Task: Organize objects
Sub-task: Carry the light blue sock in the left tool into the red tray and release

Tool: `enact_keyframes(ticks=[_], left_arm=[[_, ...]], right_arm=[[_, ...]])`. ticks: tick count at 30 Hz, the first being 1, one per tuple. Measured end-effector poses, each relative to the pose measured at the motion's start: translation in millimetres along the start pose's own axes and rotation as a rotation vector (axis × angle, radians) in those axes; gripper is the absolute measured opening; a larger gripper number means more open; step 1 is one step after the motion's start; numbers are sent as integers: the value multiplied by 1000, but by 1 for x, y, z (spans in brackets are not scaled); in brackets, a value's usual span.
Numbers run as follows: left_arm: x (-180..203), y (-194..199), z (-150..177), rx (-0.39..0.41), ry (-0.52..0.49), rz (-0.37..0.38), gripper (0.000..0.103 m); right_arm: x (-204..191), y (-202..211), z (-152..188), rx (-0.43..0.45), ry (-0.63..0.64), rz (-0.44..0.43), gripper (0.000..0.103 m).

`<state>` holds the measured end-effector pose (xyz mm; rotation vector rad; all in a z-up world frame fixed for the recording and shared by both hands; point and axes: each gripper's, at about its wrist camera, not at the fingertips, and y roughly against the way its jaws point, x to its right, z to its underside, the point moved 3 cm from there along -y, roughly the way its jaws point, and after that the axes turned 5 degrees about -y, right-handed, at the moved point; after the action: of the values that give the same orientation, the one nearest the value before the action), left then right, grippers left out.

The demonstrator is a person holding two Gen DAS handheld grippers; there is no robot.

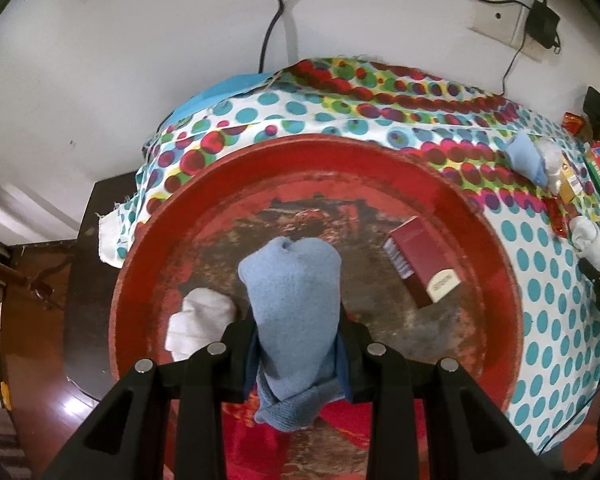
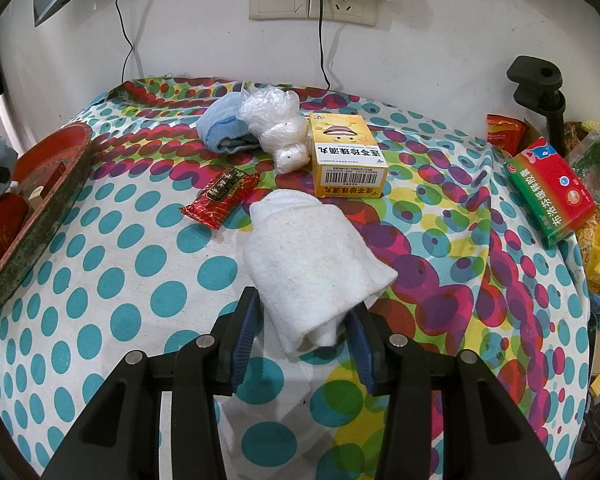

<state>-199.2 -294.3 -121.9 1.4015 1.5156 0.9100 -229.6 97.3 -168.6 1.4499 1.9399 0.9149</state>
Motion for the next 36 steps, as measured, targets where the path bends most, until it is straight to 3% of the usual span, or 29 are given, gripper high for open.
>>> enact_keyframes(ticks=[9, 17, 26, 29, 36], left_arm=[[-25, -6, 5, -8, 39, -39, 34], [-25, -8, 14, -35, 29, -33, 51], [-5, 10, 37, 29, -75, -60, 52], [-3, 16, 46, 47, -55, -19, 52], [-2, 23, 71, 71, -53, -50, 52]], right_arm=[[0, 0, 0, 0, 1, 0, 42], [-1, 0, -1, 0, 3, 3, 42], [1, -1, -2, -1, 3, 5, 43], [0, 0, -2, -1, 3, 5, 43], [0, -1, -2, -1, 5, 8, 43]])
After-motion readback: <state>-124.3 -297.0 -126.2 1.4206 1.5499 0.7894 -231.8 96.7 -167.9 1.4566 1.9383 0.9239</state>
